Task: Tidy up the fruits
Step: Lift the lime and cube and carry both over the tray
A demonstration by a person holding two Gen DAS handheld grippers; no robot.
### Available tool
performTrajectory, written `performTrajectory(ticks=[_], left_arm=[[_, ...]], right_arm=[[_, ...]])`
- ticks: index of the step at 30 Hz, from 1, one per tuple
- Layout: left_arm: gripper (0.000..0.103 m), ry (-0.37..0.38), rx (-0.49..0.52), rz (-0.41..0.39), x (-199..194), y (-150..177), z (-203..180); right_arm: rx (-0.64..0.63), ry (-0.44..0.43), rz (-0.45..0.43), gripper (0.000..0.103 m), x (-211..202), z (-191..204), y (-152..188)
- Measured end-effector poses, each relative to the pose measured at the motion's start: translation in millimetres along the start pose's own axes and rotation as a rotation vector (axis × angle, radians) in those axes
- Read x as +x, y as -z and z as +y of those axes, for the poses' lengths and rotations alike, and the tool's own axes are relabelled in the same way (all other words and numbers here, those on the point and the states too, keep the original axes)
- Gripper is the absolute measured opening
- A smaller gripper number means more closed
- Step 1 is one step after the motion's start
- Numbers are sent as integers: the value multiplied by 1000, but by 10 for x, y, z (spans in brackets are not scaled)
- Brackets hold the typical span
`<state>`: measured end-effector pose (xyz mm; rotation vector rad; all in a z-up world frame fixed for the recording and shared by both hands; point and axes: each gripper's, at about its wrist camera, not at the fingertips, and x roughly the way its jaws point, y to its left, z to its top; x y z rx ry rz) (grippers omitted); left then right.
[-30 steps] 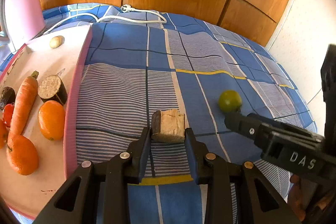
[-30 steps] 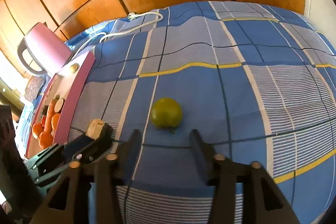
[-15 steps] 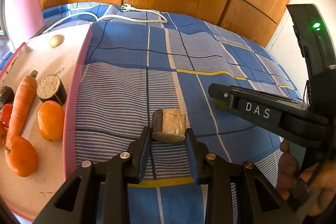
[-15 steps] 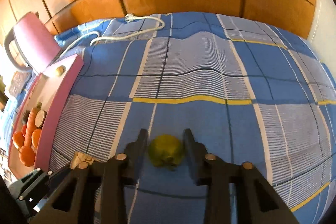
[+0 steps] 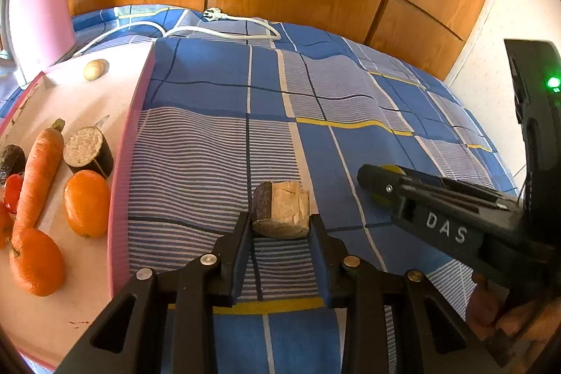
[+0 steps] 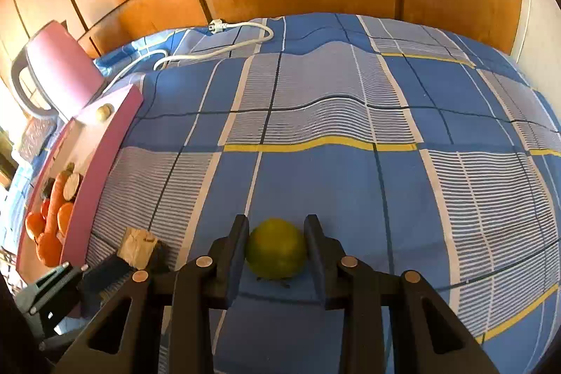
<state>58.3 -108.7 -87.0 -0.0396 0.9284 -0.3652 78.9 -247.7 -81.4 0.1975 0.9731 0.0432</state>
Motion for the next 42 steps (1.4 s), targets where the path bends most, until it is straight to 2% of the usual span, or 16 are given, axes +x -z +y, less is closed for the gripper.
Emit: performTrajectory(ticks=[5, 9, 20, 42], left_arm=[[32, -16, -5, -1, -44, 1, 18], [32, -26, -11, -9, -108, 6, 46], [32, -34, -3, -67, -334, -11, 60], [32, -63, -68, -126, -670, -67, 326]], right_arm=[[27, -34, 19, 33, -50, -39, 58], [27, -30, 17, 33, -96, -26, 113], [-3, -63, 27, 32, -154, 158, 201], [-58, -135, 5, 32, -258, 516, 98]])
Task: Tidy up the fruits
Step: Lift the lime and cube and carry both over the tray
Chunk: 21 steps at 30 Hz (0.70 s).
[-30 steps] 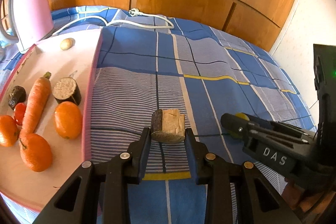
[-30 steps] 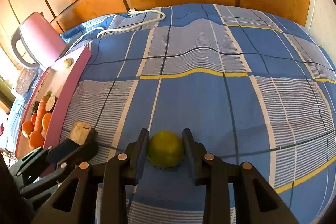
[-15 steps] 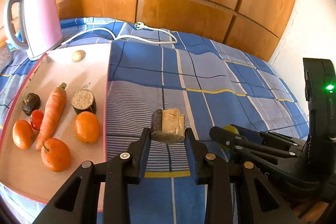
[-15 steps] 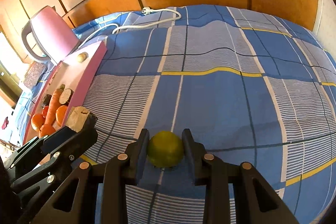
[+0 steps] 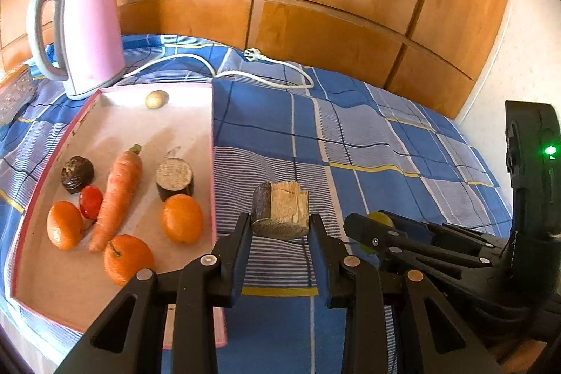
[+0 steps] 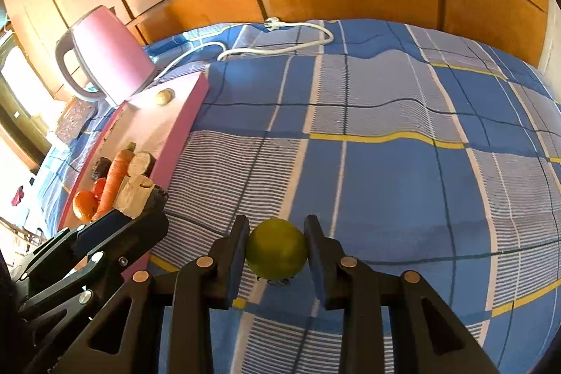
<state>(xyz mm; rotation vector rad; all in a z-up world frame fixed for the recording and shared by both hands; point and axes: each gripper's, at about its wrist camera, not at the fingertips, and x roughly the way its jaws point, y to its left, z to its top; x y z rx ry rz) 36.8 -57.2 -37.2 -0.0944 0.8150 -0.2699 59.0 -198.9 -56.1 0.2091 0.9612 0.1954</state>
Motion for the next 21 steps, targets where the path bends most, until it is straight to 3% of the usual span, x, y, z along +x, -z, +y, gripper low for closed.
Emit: performTrajectory(ticks=[10, 21], left_arm=[[32, -40, -101, -47, -185, -145, 434], [32, -150, -263, -93, -334, -232, 1240]], right_arm=[[-76, -38, -5, 32, 45, 310, -149], [-165, -125, -8, 32, 196, 877, -469]])
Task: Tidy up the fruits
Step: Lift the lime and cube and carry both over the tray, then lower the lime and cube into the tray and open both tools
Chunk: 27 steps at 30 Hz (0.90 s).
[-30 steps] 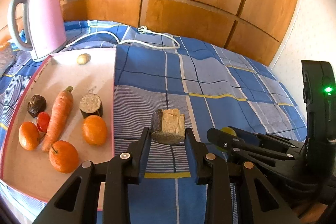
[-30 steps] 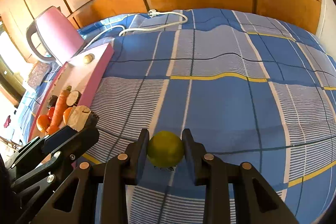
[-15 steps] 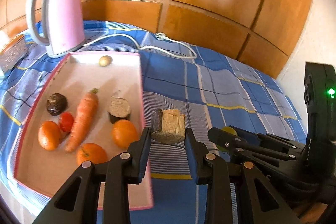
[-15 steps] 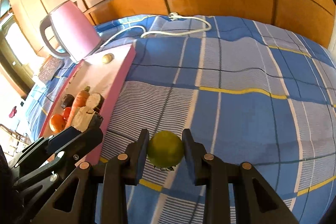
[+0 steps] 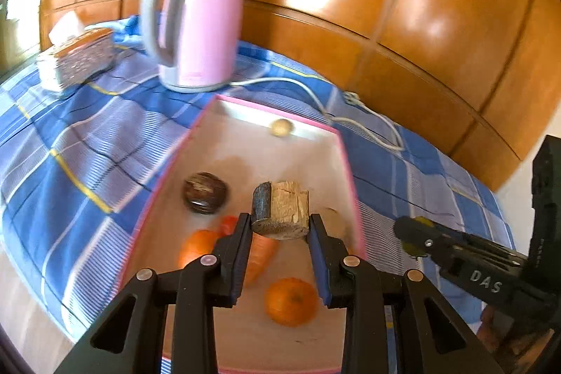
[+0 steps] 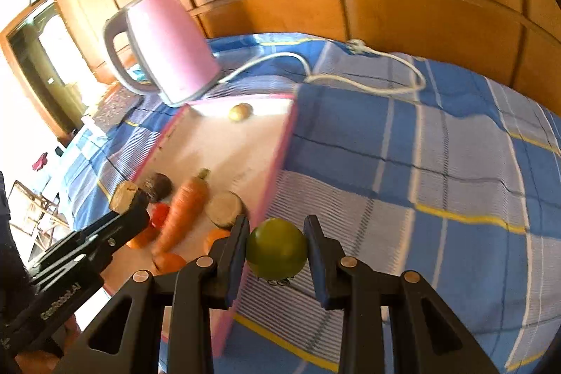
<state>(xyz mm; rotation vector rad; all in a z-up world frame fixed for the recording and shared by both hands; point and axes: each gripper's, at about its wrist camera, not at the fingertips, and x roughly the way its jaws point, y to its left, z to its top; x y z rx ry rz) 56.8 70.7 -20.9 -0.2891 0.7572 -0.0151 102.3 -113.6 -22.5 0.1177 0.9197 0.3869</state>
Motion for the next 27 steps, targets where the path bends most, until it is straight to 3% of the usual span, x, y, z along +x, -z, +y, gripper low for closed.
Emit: performTrajectory(ticks=[11, 27], left_arm=[[32, -8, -45, 15, 158, -75, 275], [30, -41, -37, 27, 309, -70, 315]], right_arm=[[-61, -45, 19, 32, 278, 369, -203], [-70, -102, 73, 34, 606, 566, -278]])
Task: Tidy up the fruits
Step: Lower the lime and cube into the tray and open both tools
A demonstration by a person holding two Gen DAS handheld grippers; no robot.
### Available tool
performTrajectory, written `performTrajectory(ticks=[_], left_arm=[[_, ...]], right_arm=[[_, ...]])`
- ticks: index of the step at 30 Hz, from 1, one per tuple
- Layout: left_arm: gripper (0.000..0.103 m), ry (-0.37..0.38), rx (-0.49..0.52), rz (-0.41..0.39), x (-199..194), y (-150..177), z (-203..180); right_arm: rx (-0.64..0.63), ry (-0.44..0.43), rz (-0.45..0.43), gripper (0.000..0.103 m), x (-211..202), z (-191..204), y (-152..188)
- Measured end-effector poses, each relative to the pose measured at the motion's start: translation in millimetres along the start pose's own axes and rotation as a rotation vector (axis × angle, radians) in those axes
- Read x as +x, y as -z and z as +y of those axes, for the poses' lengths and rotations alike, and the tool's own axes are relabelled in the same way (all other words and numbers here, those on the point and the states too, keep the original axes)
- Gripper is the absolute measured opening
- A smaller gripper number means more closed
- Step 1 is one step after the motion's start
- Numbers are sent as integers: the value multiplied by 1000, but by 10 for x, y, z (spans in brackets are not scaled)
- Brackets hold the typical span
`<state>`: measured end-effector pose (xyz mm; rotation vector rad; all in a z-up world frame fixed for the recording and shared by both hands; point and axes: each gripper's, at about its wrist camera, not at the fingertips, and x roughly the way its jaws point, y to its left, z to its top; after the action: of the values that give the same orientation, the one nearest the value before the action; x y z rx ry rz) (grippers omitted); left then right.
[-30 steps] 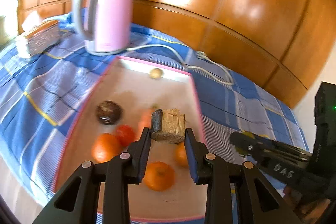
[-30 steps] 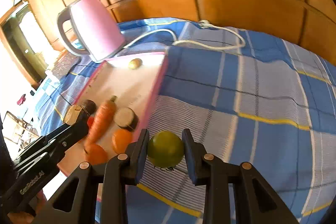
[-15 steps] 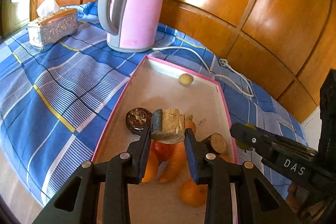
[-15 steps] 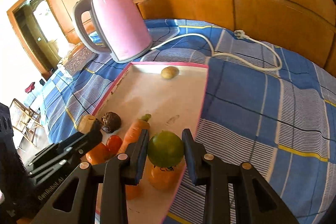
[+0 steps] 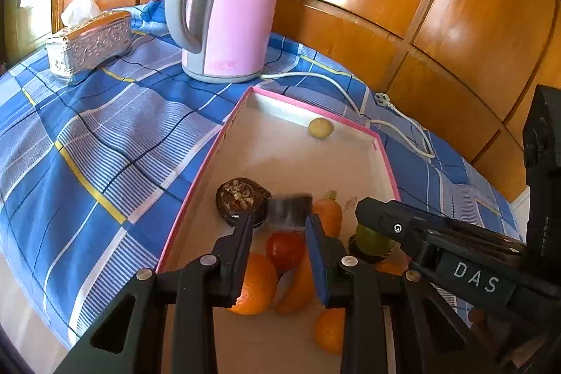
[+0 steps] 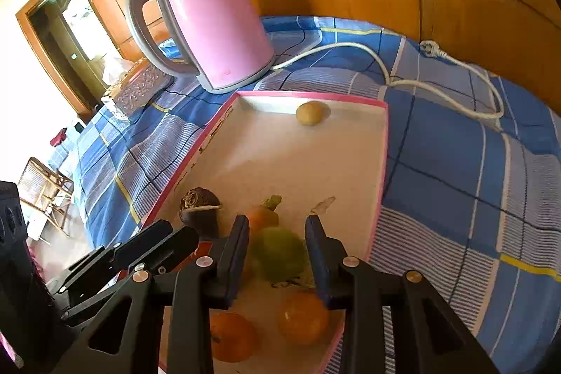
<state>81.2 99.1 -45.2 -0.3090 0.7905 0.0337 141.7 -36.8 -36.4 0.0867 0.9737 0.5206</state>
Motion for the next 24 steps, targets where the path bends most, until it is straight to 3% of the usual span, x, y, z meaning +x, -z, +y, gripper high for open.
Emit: performTrajectory(ticks=[14, 17, 24], left_arm=[[33, -52, 11, -1, -66, 62, -6], [39, -66, 8, -9, -109, 69, 0], [42, -83, 15, -32, -229, 88, -8]], right_arm=[[21, 9, 16, 39, 6, -30, 105], [23, 14, 10, 39, -33, -25, 133], [19, 35, -19, 44, -167, -11, 193]])
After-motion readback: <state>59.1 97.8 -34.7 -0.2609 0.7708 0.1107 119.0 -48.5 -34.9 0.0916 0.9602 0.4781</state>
